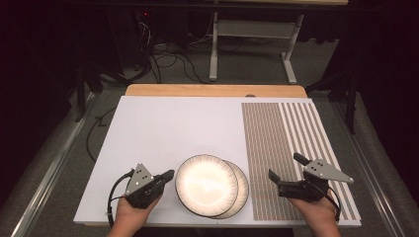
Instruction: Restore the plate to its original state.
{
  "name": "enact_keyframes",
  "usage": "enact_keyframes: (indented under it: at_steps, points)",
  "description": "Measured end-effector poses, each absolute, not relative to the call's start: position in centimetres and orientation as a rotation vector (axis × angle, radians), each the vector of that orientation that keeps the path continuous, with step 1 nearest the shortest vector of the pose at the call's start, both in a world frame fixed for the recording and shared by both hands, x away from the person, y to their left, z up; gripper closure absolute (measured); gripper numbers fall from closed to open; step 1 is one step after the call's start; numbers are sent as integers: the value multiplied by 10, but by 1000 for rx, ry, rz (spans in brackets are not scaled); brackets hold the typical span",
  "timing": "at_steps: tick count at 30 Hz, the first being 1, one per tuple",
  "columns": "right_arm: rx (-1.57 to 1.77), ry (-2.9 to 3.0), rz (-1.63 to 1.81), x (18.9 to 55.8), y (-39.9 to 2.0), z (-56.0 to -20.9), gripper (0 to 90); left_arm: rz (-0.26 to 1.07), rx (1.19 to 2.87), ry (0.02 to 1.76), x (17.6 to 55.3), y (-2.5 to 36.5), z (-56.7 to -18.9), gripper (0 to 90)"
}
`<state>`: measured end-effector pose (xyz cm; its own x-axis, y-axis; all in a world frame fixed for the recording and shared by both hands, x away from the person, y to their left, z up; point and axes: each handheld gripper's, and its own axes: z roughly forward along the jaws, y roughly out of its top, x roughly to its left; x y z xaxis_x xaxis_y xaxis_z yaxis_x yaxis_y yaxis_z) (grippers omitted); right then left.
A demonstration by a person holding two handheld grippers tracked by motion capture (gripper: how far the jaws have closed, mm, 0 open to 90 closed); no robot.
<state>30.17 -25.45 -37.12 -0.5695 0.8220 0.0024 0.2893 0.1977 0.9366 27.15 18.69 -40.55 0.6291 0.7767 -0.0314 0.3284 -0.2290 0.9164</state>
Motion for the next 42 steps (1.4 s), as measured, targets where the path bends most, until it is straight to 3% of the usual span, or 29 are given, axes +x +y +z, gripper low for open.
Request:
enact_keyframes:
  at_steps: [26, 33, 38, 42]
  points:
    - [1024, 1966, 1363, 301, -254, -371, 7, 546, 1806, 893, 273, 186, -405, 886]
    - [1030, 1967, 1361, 301, -253, -371, 8, 554, 1747, 924, 275, 200, -400, 759]
    - [1029, 1969, 1360, 301, -254, -371, 8, 553, 1688, 934, 275, 209, -396, 564]
    - [1029, 1971, 1357, 301, -253, -371, 8, 593, 1671, 944, 276, 217, -393, 466]
